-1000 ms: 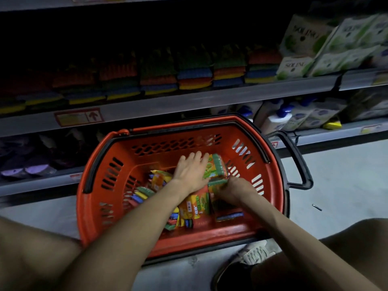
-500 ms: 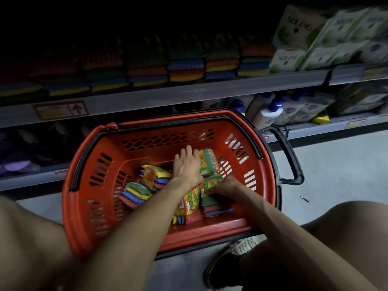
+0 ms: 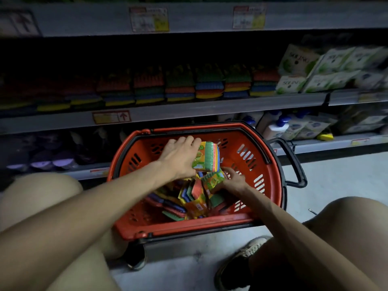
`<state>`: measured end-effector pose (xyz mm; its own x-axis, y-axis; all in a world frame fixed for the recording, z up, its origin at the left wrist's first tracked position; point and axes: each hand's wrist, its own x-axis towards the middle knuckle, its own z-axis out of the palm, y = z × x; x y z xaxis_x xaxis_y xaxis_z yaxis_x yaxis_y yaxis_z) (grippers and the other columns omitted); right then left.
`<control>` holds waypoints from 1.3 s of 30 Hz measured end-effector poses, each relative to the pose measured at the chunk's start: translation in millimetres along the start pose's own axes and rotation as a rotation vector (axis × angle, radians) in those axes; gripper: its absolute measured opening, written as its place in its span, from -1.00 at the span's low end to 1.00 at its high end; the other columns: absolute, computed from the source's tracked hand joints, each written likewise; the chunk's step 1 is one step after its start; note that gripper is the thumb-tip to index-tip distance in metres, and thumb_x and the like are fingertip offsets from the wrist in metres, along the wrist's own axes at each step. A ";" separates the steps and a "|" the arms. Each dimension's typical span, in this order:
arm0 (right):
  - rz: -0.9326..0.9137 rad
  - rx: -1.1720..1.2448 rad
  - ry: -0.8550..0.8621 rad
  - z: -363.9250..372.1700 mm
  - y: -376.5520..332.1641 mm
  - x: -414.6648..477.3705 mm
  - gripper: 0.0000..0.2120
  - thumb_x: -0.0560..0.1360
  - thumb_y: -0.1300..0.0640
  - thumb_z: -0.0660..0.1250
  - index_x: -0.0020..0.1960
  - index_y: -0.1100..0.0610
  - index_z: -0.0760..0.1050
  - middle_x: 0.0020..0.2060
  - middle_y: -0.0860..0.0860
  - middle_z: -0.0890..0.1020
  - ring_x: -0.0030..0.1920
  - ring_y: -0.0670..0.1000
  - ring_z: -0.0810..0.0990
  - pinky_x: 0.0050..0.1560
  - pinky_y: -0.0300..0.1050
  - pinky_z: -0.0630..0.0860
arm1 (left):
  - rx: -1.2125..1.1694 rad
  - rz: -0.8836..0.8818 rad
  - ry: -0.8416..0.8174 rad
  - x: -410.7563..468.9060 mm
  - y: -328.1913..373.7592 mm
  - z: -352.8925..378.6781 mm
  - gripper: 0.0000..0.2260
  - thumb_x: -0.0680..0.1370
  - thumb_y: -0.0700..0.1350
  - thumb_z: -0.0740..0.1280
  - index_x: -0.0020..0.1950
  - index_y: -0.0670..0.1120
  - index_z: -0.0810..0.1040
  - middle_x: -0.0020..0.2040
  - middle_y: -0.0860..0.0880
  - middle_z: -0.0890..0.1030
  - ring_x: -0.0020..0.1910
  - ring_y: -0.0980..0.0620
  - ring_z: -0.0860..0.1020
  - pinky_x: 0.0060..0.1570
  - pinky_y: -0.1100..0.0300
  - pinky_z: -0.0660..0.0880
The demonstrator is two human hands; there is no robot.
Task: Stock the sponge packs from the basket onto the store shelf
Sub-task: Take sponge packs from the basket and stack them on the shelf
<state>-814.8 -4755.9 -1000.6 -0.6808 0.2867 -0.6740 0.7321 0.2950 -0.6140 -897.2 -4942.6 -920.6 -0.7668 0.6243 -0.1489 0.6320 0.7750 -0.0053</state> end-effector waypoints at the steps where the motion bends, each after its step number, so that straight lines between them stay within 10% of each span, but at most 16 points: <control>1: -0.037 -0.017 0.027 0.6 -4.7 -8.5 -0.17 0.28 0.20 0.64 0.43 -0.18 0.39 0.29 0.14 0.27 0.18 0.18 0.45 0.13 0.10 0.62 | 0.015 0.017 -0.005 -9.0 -3.0 -11.6 -0.11 0.37 0.21 0.49 0.56 -0.08 0.20 0.39 -0.09 0.42 0.35 -0.13 0.44 0.29 -0.10 0.43; 7: -0.264 -0.077 0.060 -6.2 -31.4 -48.2 -0.18 0.14 0.05 0.62 0.27 -0.15 0.27 0.20 0.11 0.34 0.18 0.13 0.43 0.14 0.07 0.58 | -0.398 -0.225 0.060 -67.8 -24.9 -56.7 -0.08 0.27 0.45 0.40 0.52 0.05 0.27 0.24 -0.03 0.37 0.23 -0.09 0.49 0.21 -0.02 0.49; 13: -0.419 -0.044 0.005 -54.4 -72.6 -89.7 -0.12 0.22 0.15 0.64 0.33 -0.43 0.31 0.28 0.13 0.43 0.16 0.26 0.59 0.06 0.25 0.67 | -0.703 -0.259 0.296 -80.4 -49.4 -68.3 -0.25 0.35 0.29 0.51 0.47 0.14 0.35 0.17 0.05 0.37 0.09 0.02 0.52 0.03 0.12 0.49; 17: -0.464 -0.025 -0.079 -76.0 -112.2 -126.1 -0.28 0.33 0.27 0.62 0.32 -0.12 0.37 0.11 0.21 0.67 -0.03 0.28 0.74 0.00 0.35 0.67 | -0.742 -0.267 0.333 -87.4 -69.0 -62.0 -0.22 0.27 0.45 0.40 0.43 0.22 0.37 0.13 0.13 0.40 0.08 0.06 0.54 0.08 0.03 0.56; 29: -0.489 0.265 -0.210 -68.7 -142.5 -140.6 -0.47 0.38 0.14 0.59 0.23 -0.03 0.40 0.06 0.26 0.69 -0.03 0.35 0.72 -0.07 0.23 0.69 | -1.007 -0.365 0.442 -65.7 -56.0 -67.7 -0.27 0.37 0.30 0.51 0.41 0.02 0.37 0.23 0.06 0.42 0.16 0.09 0.47 -0.01 0.25 0.38; 39: -0.459 0.449 -0.044 -79.2 -123.6 -110.7 -0.53 0.55 -0.15 0.39 0.19 0.23 0.48 0.02 0.36 0.65 -0.04 0.32 0.69 0.11 0.26 0.61 | -1.045 -0.299 0.300 -29.0 -29.5 -64.6 -0.22 0.30 0.18 0.62 0.43 0.07 0.37 0.17 0.16 0.54 0.15 0.12 0.54 0.01 0.27 0.44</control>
<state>-831.7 -4751.9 -817.6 -0.9325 0.1815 -0.3121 0.3113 -0.0340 -0.9497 -900.8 -4977.3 -852.2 -0.9567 0.2889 -0.0361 0.1223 0.5114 0.8506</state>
